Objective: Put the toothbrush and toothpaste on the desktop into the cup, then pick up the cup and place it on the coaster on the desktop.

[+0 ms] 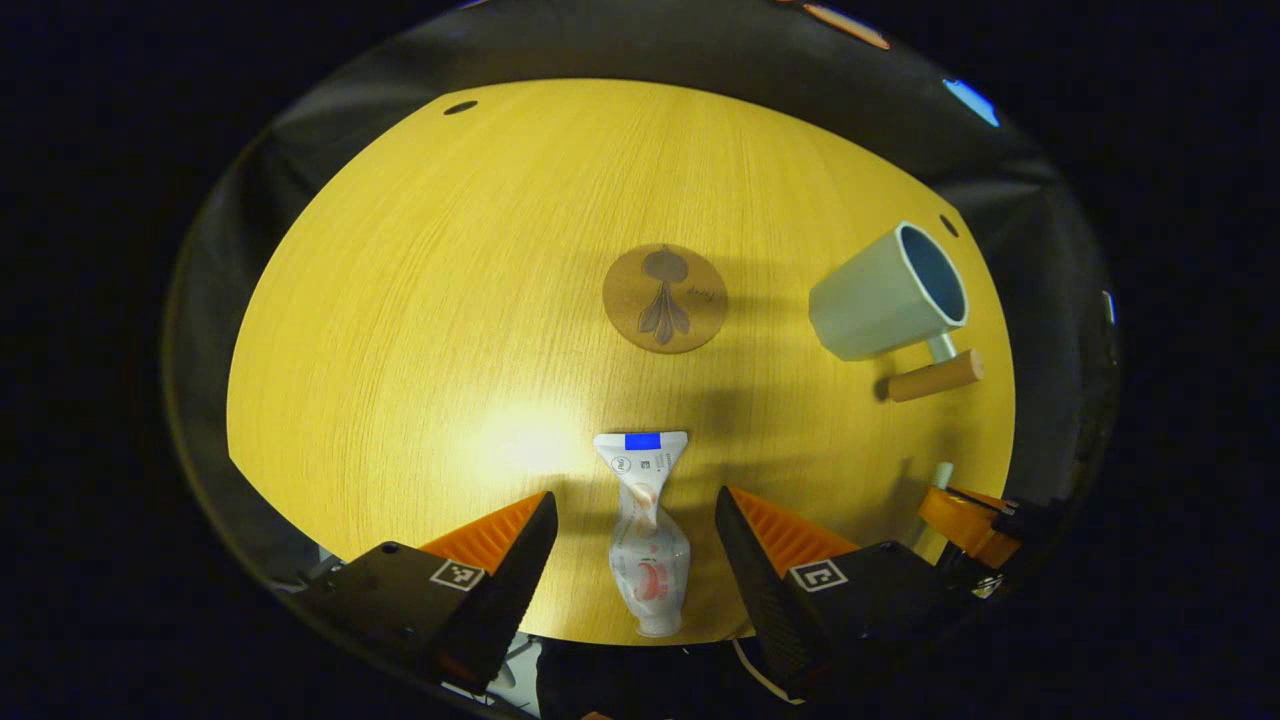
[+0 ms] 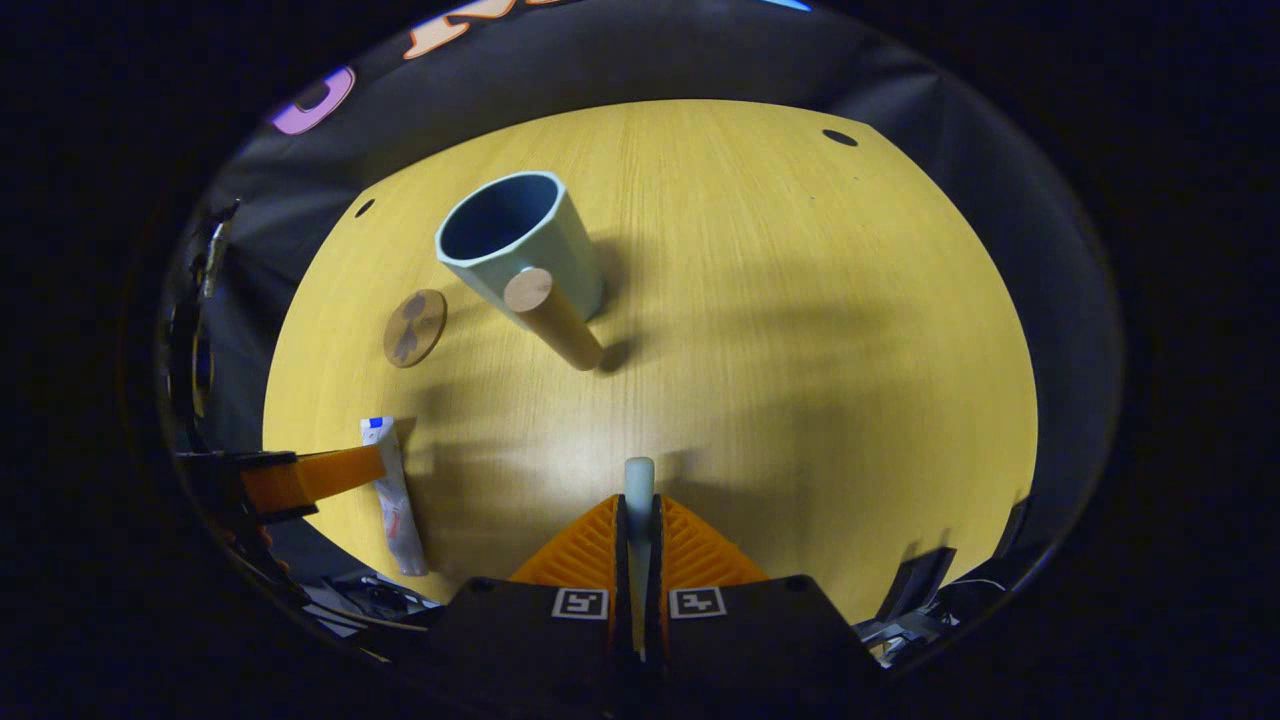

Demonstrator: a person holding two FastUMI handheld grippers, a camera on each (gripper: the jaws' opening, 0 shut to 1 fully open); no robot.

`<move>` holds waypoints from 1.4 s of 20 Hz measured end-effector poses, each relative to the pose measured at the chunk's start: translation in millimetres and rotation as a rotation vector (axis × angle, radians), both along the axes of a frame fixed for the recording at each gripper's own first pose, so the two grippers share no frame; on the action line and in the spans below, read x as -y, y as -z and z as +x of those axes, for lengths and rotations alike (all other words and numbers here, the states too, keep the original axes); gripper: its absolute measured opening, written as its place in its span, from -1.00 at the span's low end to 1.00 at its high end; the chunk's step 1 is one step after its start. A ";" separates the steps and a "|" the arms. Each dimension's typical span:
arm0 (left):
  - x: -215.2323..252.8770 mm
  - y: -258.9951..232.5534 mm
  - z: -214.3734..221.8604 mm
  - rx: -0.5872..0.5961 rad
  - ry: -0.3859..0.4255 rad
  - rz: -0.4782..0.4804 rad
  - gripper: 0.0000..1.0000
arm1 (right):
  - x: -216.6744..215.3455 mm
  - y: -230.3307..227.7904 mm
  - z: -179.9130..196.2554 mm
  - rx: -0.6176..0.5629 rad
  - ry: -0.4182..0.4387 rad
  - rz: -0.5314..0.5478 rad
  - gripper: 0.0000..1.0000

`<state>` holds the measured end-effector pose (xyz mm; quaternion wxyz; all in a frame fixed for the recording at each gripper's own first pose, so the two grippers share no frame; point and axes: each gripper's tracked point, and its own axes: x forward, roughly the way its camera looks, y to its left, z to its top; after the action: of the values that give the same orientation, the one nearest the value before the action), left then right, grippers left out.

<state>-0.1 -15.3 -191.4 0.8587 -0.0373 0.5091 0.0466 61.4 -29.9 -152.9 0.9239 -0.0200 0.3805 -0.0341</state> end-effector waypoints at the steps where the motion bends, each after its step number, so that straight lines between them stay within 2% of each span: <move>1: 0.5 2.9 3.7 -0.018 0.000 0.003 0.89 | 2.5 -3.4 -0.6 0.009 0.006 0.011 -0.84; 2: -0.3 4.5 5.2 -0.034 0.002 0.010 0.89 | 3.9 -6.0 -0.2 0.019 0.012 0.021 -0.84; 4: 1.4 10.4 6.9 -0.069 0.004 0.015 0.71 | 6.9 -9.2 0.1 0.028 0.020 0.030 -0.84; 5: 2.1 13.2 8.2 -0.082 0.007 0.020 0.43 | 8.0 -10.2 0.2 0.030 0.022 0.035 -0.84; 7: 5.7 16.7 9.6 -0.106 0.010 0.023 0.19 | 8.2 -13.6 -0.9 0.026 0.022 0.058 -0.84; 9: 8.2 23.1 11.3 -0.119 0.014 0.031 0.05 | 8.4 -17.7 0.5 0.031 0.022 0.070 -0.84; 12: 2.4 25.3 11.3 -0.124 0.020 0.076 0.00 | 9.7 -26.4 1.2 0.047 0.017 0.074 -0.84; 15: -2.8 25.6 12.7 -0.122 0.016 0.090 -0.15 | 12.1 -33.6 1.7 0.065 0.014 0.082 -0.84; 17: 1.2 26.0 10.3 -0.122 0.019 0.084 -0.51 | 14.1 -35.3 2.0 0.078 0.017 0.086 -0.84; 20: -0.4 26.1 9.2 -0.104 0.042 0.083 -0.65 | 29.8 -41.6 -0.9 0.090 0.044 0.064 -0.84; 22: 3.6 27.7 8.5 -0.074 0.050 0.026 -0.75 | 39.2 -51.6 2.1 0.125 0.062 0.065 -0.84; 25: 10.6 18.0 15.4 -0.015 0.033 -0.122 -0.83 | 57.5 -75.8 9.8 0.198 0.086 0.043 -0.84; 28: 13.7 -6.5 24.7 0.076 0.036 -0.168 -0.86 | 60.0 -105.1 22.5 0.280 0.084 0.050 -0.84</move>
<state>24.7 -29.0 -184.9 0.8718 -0.1017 0.4790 -0.0131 83.8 -89.9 -47.9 0.9659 0.0240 0.2492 -0.0657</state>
